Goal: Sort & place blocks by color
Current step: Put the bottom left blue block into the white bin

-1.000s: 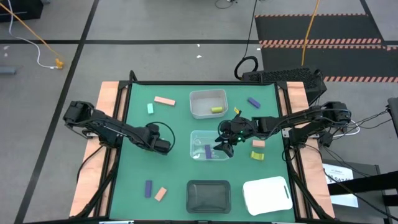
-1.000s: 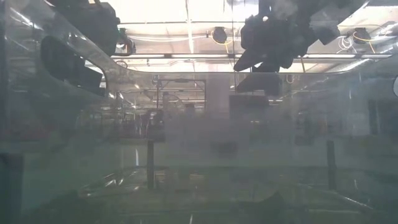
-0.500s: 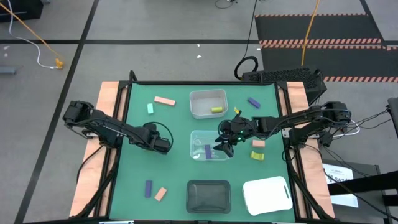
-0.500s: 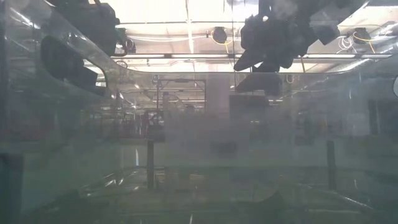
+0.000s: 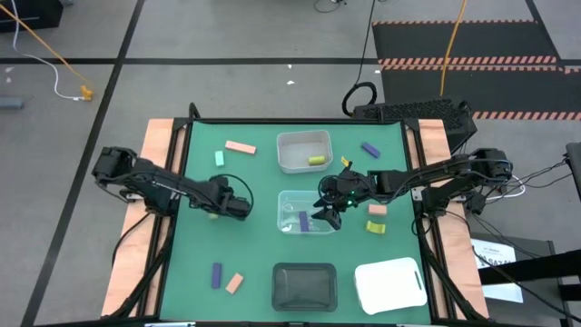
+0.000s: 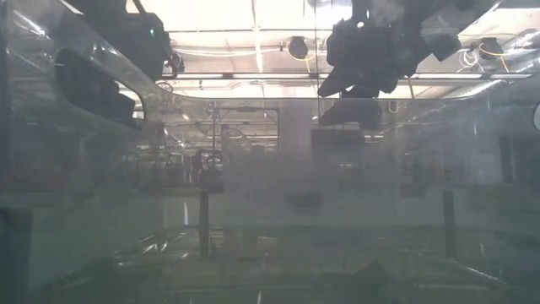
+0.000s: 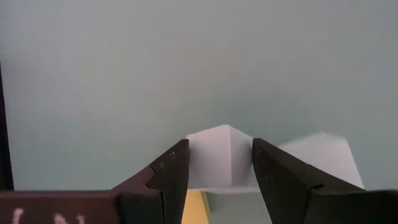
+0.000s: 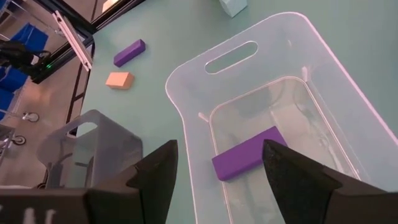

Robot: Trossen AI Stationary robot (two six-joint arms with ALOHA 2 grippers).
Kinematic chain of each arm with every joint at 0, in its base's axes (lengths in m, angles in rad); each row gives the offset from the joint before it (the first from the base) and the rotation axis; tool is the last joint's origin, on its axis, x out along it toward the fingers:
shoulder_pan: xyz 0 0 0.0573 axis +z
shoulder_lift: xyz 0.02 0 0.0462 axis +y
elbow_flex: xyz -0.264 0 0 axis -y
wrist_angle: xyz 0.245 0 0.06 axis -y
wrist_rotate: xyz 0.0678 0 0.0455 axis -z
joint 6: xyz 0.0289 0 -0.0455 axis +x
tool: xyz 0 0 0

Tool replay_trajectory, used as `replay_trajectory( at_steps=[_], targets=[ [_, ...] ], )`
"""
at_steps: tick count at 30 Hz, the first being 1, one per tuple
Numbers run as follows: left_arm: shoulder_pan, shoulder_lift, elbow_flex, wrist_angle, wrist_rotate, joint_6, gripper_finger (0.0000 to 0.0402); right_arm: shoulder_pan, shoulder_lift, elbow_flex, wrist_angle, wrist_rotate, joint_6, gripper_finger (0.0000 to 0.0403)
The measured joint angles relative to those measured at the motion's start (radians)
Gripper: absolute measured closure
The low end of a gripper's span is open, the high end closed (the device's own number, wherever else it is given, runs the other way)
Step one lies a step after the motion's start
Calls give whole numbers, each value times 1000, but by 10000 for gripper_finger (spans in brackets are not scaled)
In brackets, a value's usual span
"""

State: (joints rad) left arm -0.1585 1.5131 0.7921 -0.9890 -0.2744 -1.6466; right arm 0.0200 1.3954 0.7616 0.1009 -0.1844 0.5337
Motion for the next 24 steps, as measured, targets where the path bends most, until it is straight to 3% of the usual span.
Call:
replay_trajectory(
  at_steps=[11, 15, 20, 24],
  targets=[
    [30, -8, -2, -3, 64, 20, 174, 0, 0, 0, 0, -3, 0, 177],
    [30, -8, -2, -2, 67, 14, 170, 0, 0, 0, 0, -3, 0, 177],
    [30, -8, -2, -1, 149, -54, 170, 0, 0, 0, 0, -3, 0, 177],
    [30, -8, -2, 0, 131, -76, 170, 0, 0, 0, 0, -3, 0, 177]
  ],
)
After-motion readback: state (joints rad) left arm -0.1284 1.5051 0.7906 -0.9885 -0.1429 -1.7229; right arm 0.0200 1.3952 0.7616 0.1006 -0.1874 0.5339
